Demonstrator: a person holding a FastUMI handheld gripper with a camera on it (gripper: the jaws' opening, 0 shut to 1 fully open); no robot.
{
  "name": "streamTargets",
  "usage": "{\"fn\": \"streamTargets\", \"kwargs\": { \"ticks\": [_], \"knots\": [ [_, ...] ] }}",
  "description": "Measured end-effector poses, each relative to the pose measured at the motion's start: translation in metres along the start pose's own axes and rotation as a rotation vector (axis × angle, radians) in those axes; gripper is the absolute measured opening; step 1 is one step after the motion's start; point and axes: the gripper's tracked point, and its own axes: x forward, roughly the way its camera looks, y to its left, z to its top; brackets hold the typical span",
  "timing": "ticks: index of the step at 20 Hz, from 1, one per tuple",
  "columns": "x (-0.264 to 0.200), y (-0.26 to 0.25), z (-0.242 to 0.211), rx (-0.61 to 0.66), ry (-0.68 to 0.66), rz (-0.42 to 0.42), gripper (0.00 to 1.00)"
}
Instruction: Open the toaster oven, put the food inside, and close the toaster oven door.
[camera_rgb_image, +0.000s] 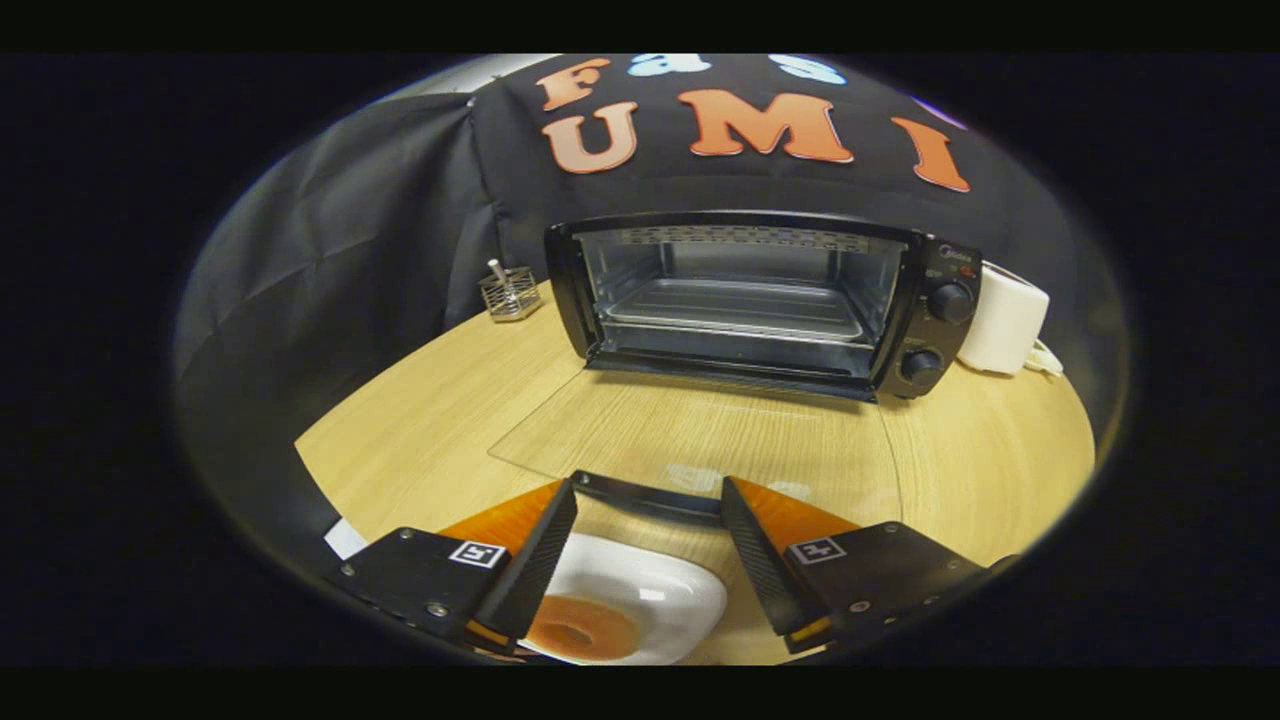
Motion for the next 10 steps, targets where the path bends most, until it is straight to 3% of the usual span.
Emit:
{"fn": "streamTargets", "kwargs": {
  "ticks": [3, 10],
  "knots": [
    [-0.022, 0.008, -0.019, -0.033, 0.008, 0.037, 0.93],
    [-0.058, 0.025, -0.064, -0.099, 0.072, 0.086, 0.95]
  ]
}}
